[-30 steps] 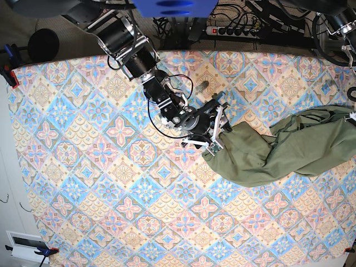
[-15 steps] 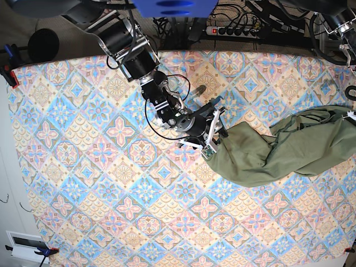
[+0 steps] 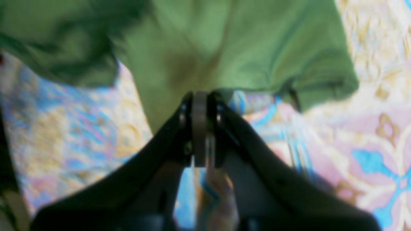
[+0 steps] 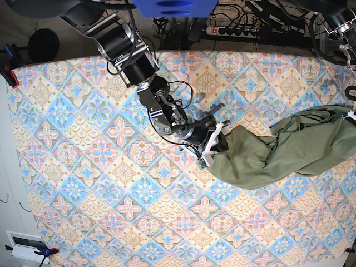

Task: Layout the t-shirt on the table in an organized manner, then fold the t-shirt properly
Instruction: 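Pull the grasped end with the right gripper away from the left gripper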

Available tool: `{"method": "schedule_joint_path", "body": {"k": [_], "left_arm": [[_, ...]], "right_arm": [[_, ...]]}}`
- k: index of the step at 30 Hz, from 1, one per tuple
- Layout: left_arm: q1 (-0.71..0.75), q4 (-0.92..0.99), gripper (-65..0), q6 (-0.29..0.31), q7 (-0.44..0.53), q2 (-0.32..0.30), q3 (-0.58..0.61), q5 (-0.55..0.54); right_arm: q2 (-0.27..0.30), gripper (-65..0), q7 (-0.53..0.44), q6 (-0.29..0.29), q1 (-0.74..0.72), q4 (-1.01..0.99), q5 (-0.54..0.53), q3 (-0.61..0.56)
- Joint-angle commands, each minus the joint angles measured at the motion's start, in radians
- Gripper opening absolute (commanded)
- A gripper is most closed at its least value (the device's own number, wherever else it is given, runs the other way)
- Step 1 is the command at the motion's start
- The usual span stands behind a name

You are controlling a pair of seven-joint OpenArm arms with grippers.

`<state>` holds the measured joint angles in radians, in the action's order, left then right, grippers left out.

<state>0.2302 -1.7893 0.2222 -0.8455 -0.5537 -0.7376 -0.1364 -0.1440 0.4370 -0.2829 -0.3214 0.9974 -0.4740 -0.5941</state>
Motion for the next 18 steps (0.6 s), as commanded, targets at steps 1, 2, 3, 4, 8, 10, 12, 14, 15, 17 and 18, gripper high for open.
{"method": "schedule_joint_path", "body": {"k": [1,2,3,4,8,10,12,14,15,17,18], "left_arm": [[-0.012,-0.014,-65.0,-0.008,0.025,-0.026,-0.009,0.001],[-0.012,-0.016,-65.0,-0.008,0.025,-0.026,-0.009,0.001],[-0.012,-0.017,-65.0,-0.008,0.025,-0.026,-0.009,0.001],[-0.013,-0.017,-65.0,-0.008,0.025,-0.026,-0.009,0.001],[-0.015,-0.019,-65.0,-0.008,0.048,-0.027,-0.007,0.001],[-0.015,-0.017,-65.0,-0.008,0.104,-0.026,-0.006,0.001],[-0.015,-0.017,-65.0,-0.008,0.127,-0.026,-0.006,0.001],[-0.018,-0.019,-65.0,-0.008,0.13,-0.026,0.011,0.001],[-0.036,-0.02,-65.0,-0.008,0.13,-0.026,0.029,-0.001],[-0.059,-0.02,-65.0,-0.008,0.13,-0.026,0.063,0.001],[-0.061,-0.02,-65.0,-0.008,0.128,-0.027,0.072,0.002]], "right_arm": [[0.002,-63.0,-0.028,-0.012,-0.029,0.047,-0.025,0.003],[0.016,-63.0,-0.028,-0.012,-0.029,0.071,-0.035,0.003],[0.031,-63.0,-0.028,-0.012,-0.029,0.099,-0.041,0.004],[0.045,-63.0,-0.027,-0.012,-0.028,0.128,-0.05,0.012],[0.056,-63.0,0.047,-0.012,-0.023,0.234,-0.093,0.147],[0.056,-63.0,0.075,-0.014,-0.023,0.297,-0.099,0.214],[0.059,-63.0,0.11,-0.014,-0.023,0.347,-0.099,0.273],[0.06,-63.0,0.147,-0.026,-0.025,0.384,-0.099,0.329],[0.074,-63.0,0.159,-0.048,-0.029,0.394,-0.099,0.356],[0.1,-63.0,0.173,-0.082,-0.029,0.395,-0.101,0.382],[0.114,-63.0,0.174,-0.088,-0.029,0.395,-0.101,0.386]]}}
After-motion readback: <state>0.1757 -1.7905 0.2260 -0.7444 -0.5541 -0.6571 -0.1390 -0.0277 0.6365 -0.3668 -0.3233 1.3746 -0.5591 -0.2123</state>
